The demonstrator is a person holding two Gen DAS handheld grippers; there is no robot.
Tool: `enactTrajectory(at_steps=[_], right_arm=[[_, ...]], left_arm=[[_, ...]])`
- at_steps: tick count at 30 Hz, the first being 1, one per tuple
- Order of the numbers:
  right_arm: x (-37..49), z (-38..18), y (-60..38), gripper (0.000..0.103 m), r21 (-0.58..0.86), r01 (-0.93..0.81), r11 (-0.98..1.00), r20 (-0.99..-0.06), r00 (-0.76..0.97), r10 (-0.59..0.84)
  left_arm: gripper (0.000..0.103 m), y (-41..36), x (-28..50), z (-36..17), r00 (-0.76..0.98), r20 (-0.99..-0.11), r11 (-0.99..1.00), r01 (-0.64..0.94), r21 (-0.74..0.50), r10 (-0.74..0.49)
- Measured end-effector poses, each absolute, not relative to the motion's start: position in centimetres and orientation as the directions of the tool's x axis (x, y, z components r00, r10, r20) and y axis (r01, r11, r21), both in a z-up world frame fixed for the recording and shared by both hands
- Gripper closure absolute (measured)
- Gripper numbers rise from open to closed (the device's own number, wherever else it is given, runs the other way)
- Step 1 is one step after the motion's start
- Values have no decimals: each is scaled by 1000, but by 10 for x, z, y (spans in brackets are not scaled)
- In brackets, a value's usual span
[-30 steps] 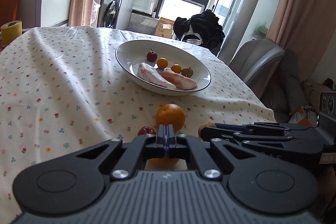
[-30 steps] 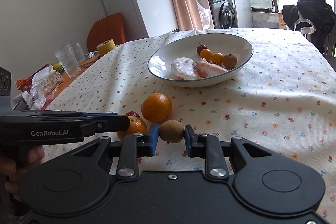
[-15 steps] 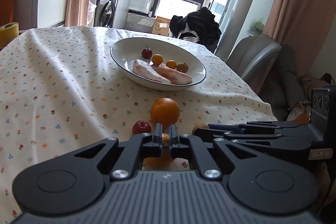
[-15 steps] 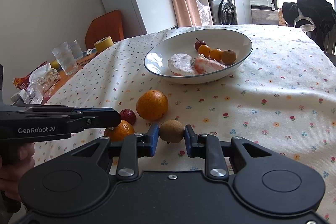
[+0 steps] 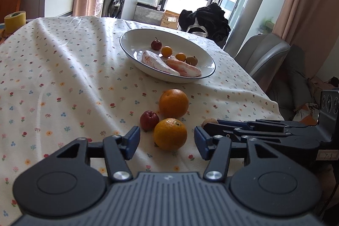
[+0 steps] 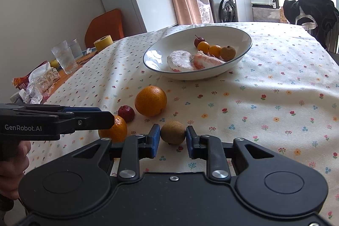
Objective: Organize fruits
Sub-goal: 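Carry the orange into the bowl with the left gripper while the right gripper carries the kiwi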
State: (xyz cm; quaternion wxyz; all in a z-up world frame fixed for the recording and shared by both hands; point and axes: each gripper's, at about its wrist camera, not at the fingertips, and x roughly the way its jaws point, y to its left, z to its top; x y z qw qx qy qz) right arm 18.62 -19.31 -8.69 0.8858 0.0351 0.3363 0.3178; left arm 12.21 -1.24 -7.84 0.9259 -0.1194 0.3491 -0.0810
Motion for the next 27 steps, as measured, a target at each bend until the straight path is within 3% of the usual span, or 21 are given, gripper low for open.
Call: enactTrajectory(at_steps=[4,5,6,27], right_arm=[[186,-87,-194,78,277,-538,796,-575,571,586],[186,-87,-194,78,277,-538,796,-575,572,586],[186,-87,-194,78,276,-537,797,-575,572,585],[205,-72,-194,78,284,-541,791,-531,598,600]], left_arm=[[56,-13,126,-89,725,-647,957,58,-284,-236],[65,-12,127,-90,725,-644,955,61,-292,-243],[67,-12,127,-90,726,-642,953,63,-296,-247],[67,-8,153,-55,789,-577,965,73,-252,-211]])
